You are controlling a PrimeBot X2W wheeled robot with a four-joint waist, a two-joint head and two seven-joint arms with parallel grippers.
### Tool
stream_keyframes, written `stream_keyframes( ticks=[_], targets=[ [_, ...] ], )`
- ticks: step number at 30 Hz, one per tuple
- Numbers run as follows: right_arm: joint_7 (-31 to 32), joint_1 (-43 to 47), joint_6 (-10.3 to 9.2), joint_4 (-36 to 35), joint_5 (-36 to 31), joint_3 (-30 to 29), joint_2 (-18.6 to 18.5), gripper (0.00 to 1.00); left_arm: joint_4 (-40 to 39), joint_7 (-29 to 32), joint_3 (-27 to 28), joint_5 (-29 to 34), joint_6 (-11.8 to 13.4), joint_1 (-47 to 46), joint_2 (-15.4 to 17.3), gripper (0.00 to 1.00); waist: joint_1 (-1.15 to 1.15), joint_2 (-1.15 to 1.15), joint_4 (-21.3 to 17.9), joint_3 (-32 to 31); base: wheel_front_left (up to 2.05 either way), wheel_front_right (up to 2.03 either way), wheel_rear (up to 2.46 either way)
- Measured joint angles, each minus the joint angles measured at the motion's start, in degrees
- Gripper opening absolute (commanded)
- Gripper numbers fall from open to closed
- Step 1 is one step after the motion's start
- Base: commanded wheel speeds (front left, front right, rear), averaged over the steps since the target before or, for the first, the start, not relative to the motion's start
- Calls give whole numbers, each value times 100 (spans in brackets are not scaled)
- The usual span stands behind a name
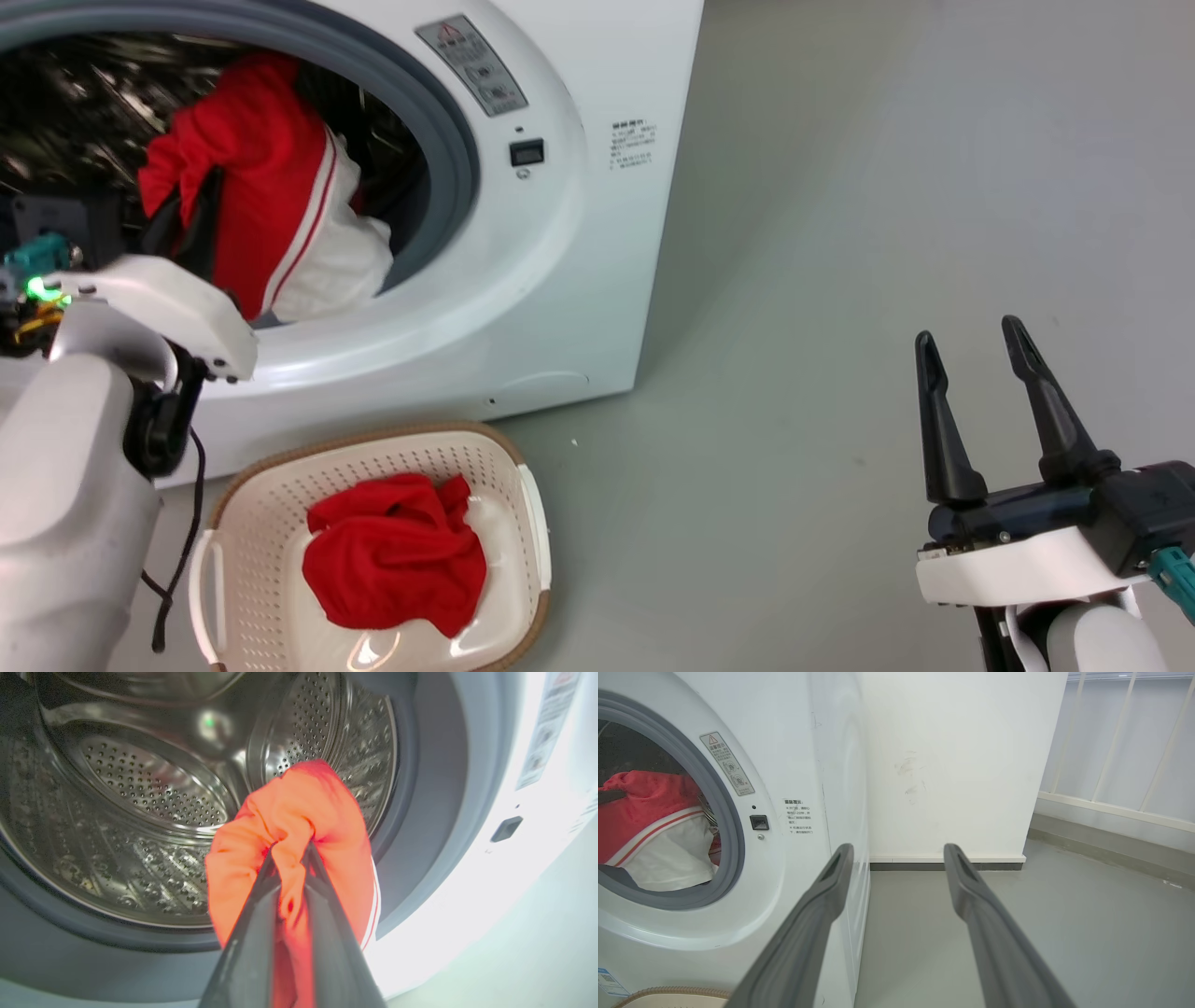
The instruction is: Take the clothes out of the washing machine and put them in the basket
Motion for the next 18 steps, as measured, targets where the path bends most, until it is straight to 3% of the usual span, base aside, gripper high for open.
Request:
stream_keyframes(
  ticks=[11,18],
  targets=[
    [0,190,0,23,-5,-87,0,100,-2649,-45,447,-303,1159,1758,110,0,0,0,223,-601,0,0,0],
    [0,196,0,22,18,-134,0,100,-3546,131,565,-521,1596,2861,143,0,1,0,163,-598,0,0,0]
  ],
)
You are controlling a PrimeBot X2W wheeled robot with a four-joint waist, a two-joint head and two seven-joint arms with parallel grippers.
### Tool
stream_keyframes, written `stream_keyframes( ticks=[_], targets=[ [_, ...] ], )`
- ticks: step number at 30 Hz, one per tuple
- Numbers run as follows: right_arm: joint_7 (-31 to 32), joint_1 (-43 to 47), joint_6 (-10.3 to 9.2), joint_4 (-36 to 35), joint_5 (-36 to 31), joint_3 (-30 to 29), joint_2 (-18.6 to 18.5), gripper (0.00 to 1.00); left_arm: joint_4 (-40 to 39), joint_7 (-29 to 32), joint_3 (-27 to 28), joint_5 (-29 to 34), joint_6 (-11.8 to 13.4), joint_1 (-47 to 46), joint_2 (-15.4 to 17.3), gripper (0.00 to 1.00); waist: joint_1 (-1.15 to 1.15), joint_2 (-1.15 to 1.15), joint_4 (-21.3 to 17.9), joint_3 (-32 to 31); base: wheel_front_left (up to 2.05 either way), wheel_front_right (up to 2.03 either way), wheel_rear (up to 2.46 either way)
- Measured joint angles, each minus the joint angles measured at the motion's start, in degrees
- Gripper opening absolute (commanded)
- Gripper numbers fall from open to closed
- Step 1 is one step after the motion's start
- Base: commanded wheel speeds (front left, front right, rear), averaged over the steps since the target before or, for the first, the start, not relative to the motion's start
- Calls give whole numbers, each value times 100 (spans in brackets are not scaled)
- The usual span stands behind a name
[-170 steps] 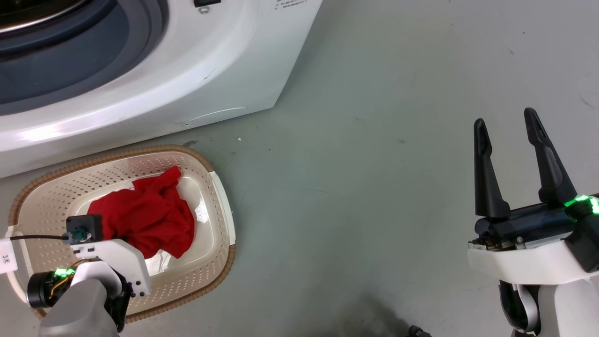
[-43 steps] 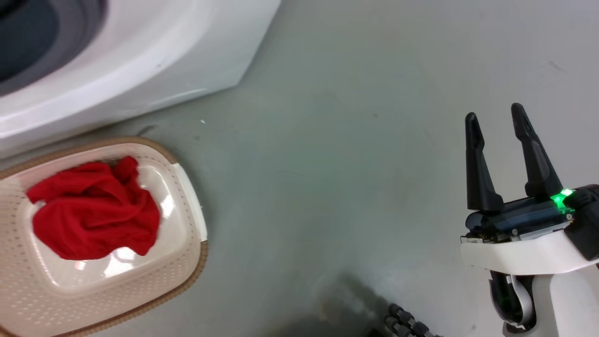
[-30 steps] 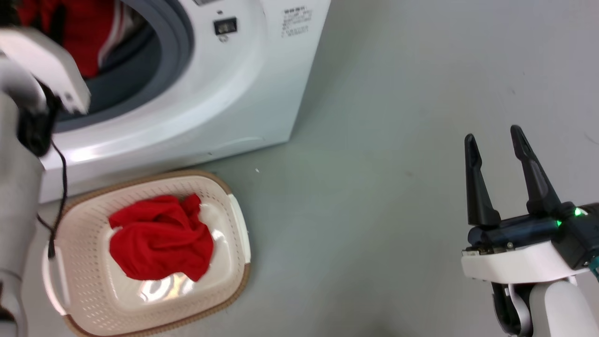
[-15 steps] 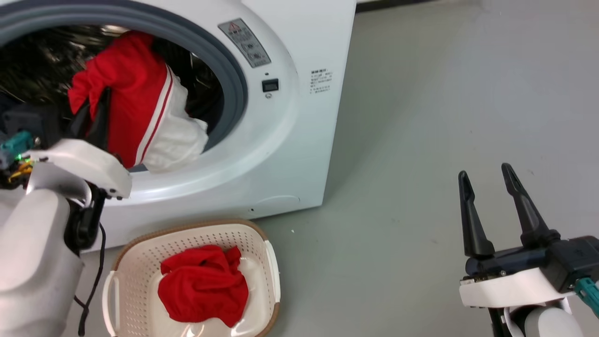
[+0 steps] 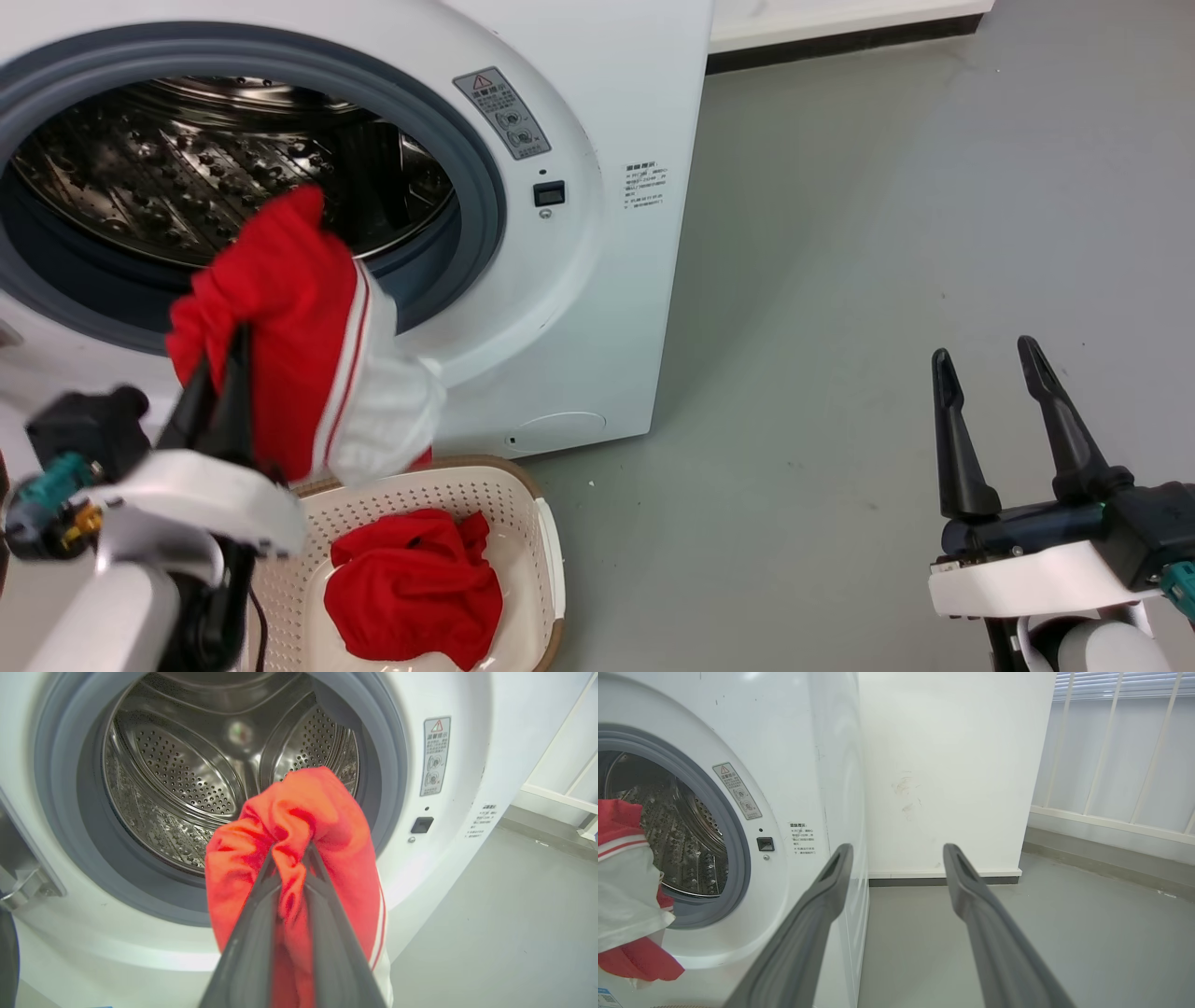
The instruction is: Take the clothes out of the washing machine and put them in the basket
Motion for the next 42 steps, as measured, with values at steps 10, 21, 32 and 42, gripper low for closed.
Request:
stream_keyframes(
  ticks=[10,21,32,42],
  targets=[
    [0,-59,0,-41,7,54,0,100,1169,113,-486,-142,-298,554,-240,0,1,0,-76,312,0,0,0],
    [0,-380,0,-236,5,158,-1,100,3752,-188,-647,-204,-890,-360,-588,0,2,0,-279,1098,0,0,0],
    [0,-620,0,-364,59,125,-1,100,5706,-498,-737,-107,-1245,-1391,-732,0,3,0,-567,2095,0,0,0],
    [0,-709,0,-492,27,81,-2,100,6598,-820,-705,-57,-1405,-2049,-890,0,2,0,-675,2664,0,0,0]
  ],
)
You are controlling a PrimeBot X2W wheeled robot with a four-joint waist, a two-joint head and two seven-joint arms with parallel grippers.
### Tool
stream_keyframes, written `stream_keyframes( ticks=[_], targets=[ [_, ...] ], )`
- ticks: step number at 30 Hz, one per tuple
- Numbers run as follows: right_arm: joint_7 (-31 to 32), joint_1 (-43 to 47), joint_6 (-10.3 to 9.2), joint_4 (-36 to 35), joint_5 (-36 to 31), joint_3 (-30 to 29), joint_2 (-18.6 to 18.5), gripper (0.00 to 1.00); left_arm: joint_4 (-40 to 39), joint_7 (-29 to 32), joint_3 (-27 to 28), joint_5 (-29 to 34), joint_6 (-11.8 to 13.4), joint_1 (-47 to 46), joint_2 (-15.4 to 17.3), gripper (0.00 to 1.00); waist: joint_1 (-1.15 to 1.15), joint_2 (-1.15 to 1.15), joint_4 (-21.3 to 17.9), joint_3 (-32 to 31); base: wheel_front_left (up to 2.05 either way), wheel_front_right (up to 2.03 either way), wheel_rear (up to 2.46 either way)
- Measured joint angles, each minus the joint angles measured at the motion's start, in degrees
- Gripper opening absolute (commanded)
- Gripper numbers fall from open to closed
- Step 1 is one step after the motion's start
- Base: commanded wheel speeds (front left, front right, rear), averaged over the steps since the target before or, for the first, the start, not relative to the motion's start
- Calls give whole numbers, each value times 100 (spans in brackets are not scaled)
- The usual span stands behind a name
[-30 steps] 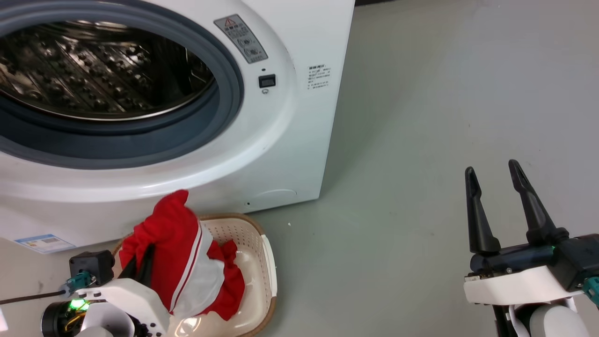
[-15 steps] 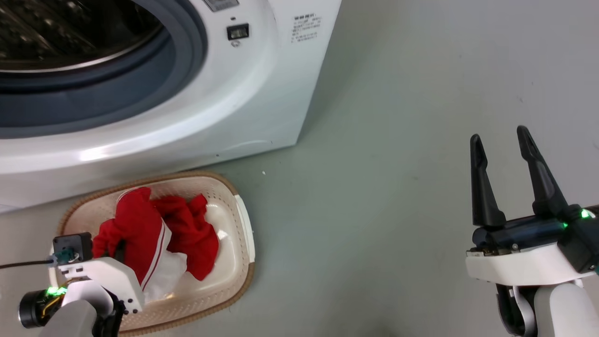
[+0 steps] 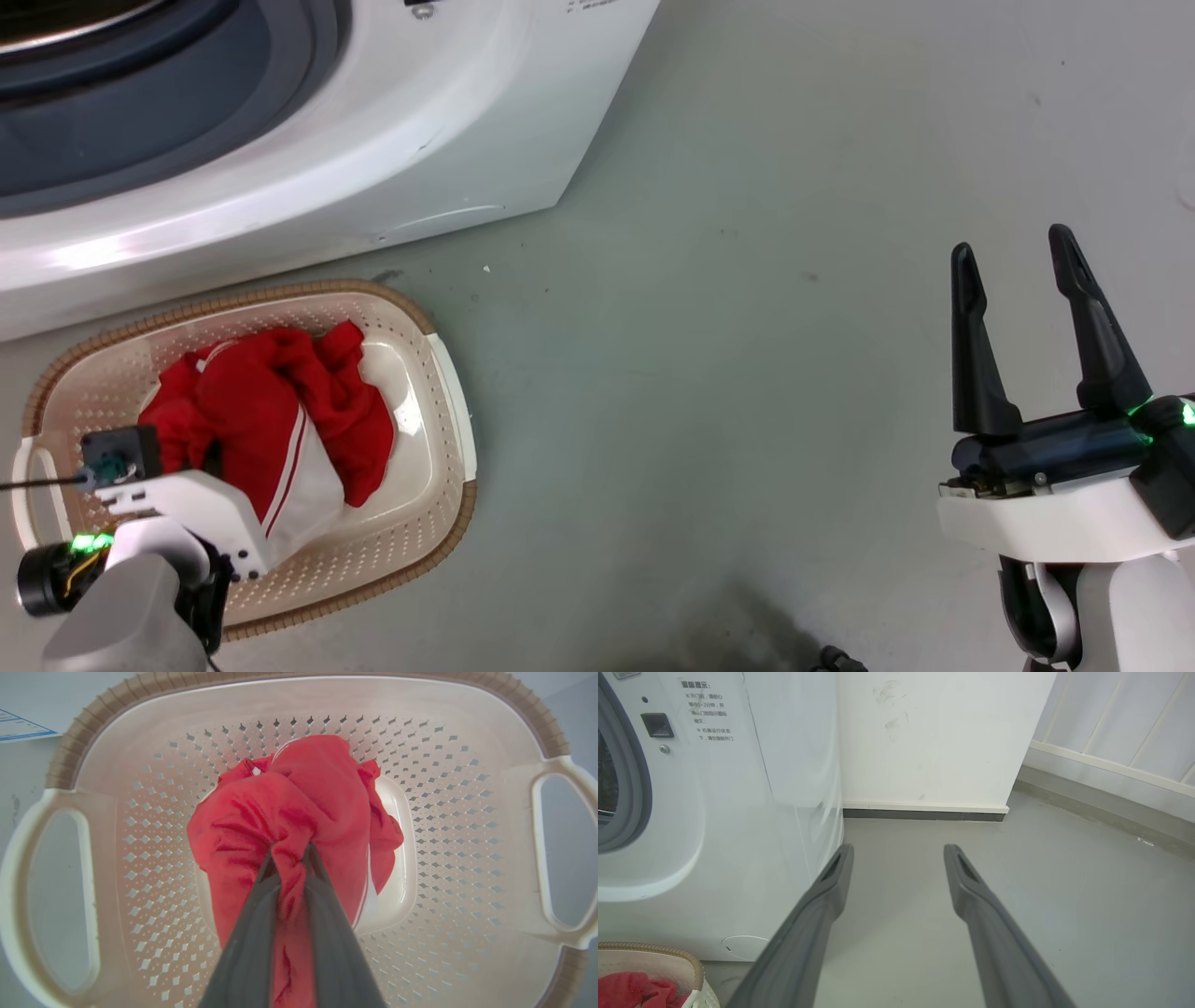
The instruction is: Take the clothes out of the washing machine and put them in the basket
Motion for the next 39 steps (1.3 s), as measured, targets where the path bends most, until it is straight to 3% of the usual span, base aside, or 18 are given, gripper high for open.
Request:
stream_keyframes(
  ticks=[6,7,8,9,20,31,39],
  targets=[
    [0,-15,0,-24,-49,-9,1,100,255,-66,-82,145,-68,-242,-71,0,0,0,49,145,0,0,0],
    [0,-27,0,-11,-58,9,1,100,360,-74,-77,151,-91,-265,-132,18,0,0,59,135,0,0,0],
    [0,-27,0,0,-58,23,1,100,375,-75,-80,163,-82,-268,-159,84,0,0,65,119,0,0,0],
    [0,-27,0,12,-59,40,1,100,367,-75,-76,198,-51,-269,-174,100,0,0,74,98,0,0,0],
    [0,-19,0,303,-147,-14,2,100,-633,-90,353,568,49,144,-249,100,-1,0,255,-537,0,0,0],
    [0,251,0,801,-264,-120,3,100,-3041,-91,1446,1601,225,1071,-405,100,-1,0,735,-1649,0,0,0],
    [0,538,0,939,-296,-221,2,100,-4926,-91,2297,2392,285,2342,-880,100,-2,0,1102,-2466,0,0,0]
  ],
)
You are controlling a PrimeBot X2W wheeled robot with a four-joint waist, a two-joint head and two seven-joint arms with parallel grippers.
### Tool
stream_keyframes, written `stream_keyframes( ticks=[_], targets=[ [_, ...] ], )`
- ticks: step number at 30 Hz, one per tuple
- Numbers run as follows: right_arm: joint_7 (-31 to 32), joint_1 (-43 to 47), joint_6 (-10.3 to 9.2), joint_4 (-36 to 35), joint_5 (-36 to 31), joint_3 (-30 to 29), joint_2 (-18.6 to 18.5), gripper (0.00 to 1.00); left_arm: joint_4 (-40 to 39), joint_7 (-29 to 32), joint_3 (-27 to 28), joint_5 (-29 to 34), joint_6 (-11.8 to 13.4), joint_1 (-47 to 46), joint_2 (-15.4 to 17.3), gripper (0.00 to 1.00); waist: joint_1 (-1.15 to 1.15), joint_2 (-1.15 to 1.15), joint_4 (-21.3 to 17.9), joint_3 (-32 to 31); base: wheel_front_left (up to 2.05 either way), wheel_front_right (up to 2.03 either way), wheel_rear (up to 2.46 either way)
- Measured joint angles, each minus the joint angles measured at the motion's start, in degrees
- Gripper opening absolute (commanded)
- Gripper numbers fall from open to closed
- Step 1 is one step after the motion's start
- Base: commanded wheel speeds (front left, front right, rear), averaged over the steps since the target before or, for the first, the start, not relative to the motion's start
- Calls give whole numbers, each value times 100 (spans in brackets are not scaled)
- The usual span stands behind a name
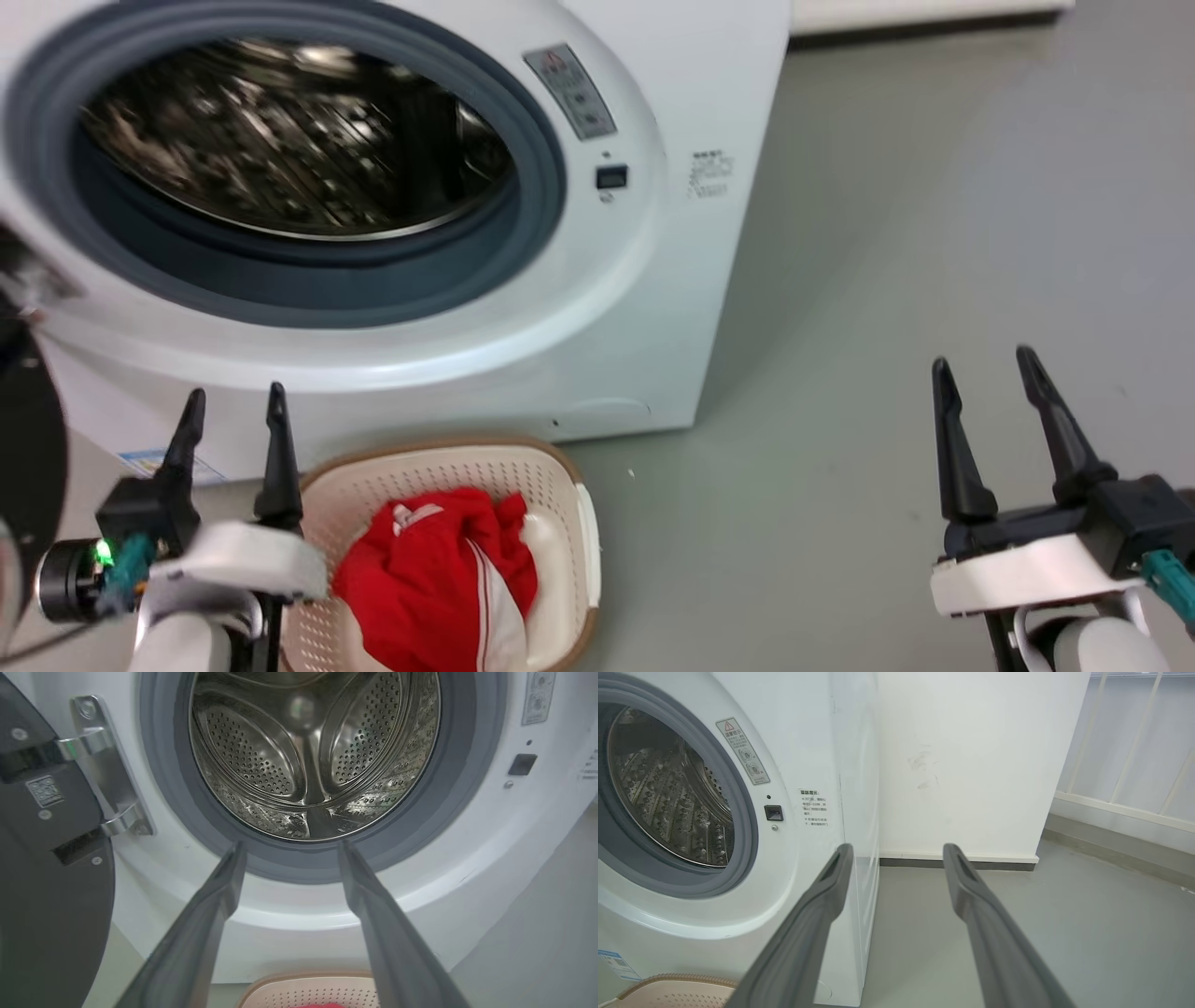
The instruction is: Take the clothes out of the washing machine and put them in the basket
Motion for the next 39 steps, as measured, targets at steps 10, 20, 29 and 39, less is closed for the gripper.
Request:
stream_keyframes(
  ticks=[10,20,29,39],
  targets=[
    [0,435,0,60,-15,-89,1,100,-1301,0,124,781,-224,1133,-575,100,0,0,351,-754,0,0,0],
    [0,701,0,211,46,-133,0,100,-1313,0,100,1038,-336,1545,-935,100,0,0,386,-1025,0,0,0],
    [0,810,0,265,70,-116,0,100,-1310,0,245,1131,-434,1564,-990,100,1,0,303,-1048,0,0,0],
    [0,782,0,296,80,-74,0,100,-1284,0,411,1191,-468,1534,-1048,100,1,0,271,-1091,0,0,0]
  ],
)
